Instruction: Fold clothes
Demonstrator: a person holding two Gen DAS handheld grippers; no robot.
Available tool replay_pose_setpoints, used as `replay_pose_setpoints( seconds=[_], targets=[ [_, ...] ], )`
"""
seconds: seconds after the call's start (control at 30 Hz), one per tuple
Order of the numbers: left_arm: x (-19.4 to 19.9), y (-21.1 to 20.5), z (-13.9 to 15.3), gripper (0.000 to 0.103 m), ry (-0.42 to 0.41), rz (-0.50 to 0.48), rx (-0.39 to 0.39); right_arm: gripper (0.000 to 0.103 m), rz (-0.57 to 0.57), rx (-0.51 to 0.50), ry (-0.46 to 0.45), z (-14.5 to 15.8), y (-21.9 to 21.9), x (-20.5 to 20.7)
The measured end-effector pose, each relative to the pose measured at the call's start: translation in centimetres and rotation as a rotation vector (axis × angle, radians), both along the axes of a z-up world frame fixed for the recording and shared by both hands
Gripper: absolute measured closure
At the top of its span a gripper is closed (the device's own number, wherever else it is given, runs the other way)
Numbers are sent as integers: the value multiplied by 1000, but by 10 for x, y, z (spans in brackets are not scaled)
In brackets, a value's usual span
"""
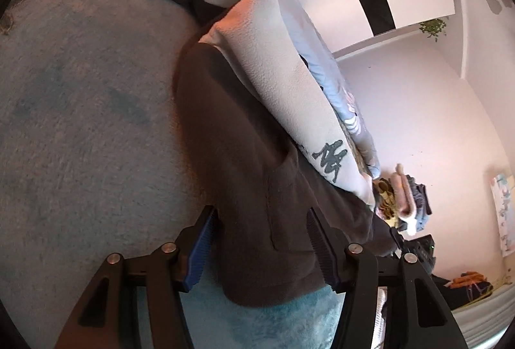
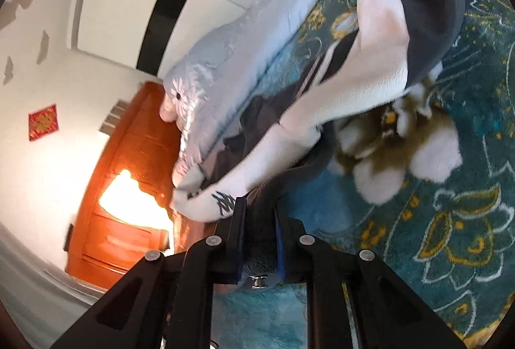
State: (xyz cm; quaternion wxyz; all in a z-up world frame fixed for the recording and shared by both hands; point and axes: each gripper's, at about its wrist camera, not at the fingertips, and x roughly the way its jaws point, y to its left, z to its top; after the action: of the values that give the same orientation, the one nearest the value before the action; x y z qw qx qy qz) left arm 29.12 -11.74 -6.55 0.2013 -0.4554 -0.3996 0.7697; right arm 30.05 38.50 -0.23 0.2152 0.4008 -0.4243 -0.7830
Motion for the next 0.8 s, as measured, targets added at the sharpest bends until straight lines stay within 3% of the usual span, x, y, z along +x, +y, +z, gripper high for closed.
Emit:
replay_pose_setpoints(
  seconds=[0.03, 0.07, 0.13, 0.17, 0.27, 0.37, 0.4, 0.5, 0.6, 0.7, 0.8],
  targets=[
    [-1, 2, 2, 72, -6, 3, -22, 87, -1, 2, -5, -3, 0, 3],
    [-1, 3, 3, 86, -12, 7, -46, 87, -2, -6, -10, -7, 1, 6],
    [2, 2, 8, 91, -6, 23, -91, 87, -4, -12, -21, -10, -1, 9],
    [6, 1, 16, 98, 16, 36, -110, 87, -3, -6, -24, -10, -3, 10],
    [19, -5, 49, 98, 76, 48, -127, 87, 11, -17, 11, 3, -10, 20],
    [47, -12, 99, 98, 182, 12, -149, 87, 63, -36, 116, 35, -16, 41],
    [59, -11, 118, 98, 226, -4, -185, 87, 86, -32, 157, 47, -19, 54],
    [86, -11, 142, 97, 248, -43, -273, 87, 119, 5, 239, 73, -21, 94],
    [88, -14, 105, 93, 135, -72, -254, 87, 69, 120, 204, 63, -12, 120],
    [87, -17, 59, 93, 2, -81, -138, 87, 23, 153, 65, 22, 0, 123],
    [100, -25, 44, 89, -26, -77, -105, 87, -14, 164, -43, -15, 10, 121]
  ],
)
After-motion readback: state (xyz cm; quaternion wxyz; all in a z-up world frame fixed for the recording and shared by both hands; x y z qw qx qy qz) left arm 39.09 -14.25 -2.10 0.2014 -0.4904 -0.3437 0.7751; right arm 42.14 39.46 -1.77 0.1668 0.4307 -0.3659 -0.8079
